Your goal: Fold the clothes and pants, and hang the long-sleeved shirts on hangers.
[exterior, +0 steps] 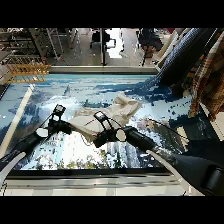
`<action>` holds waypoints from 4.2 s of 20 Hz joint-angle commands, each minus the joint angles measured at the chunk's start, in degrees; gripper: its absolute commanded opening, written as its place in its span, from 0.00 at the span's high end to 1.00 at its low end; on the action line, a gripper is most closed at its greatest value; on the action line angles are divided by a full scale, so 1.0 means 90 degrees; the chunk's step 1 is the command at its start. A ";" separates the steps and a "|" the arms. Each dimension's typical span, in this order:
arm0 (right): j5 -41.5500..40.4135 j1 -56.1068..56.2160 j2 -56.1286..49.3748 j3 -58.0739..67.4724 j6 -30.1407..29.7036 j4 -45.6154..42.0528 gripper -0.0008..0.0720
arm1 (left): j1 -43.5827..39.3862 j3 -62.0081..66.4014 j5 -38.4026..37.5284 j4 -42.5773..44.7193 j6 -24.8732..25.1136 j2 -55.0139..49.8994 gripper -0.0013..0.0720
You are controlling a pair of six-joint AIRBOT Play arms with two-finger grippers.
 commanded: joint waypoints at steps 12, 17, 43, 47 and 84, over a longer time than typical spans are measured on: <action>0.3536 -0.1447 0.1979 0.4257 0.0262 -0.1875 0.19 | -0.0355 0.2327 -0.2919 -0.0022 -0.0005 0.2640 0.97; 0.4962 -0.2446 0.2064 0.2280 0.0437 -0.1467 0.21 | -0.0311 0.2324 -0.3478 0.0607 -0.0770 0.2069 0.97; 0.3245 -0.1656 0.1401 -0.0787 -0.0444 0.0578 0.97 | 0.0068 0.2327 -0.4126 0.1360 -0.1518 0.1902 0.97; 0.3840 -0.2630 0.3606 0.0449 0.0192 -0.0845 0.97 | 0.0656 0.2392 -0.5345 0.1360 -0.1513 0.2239 0.96; 0.5100 -0.6008 -0.0903 0.4197 0.0877 -0.0029 0.46 | 0.2820 0.4369 -0.7805 0.2283 -0.5955 -0.1746 0.52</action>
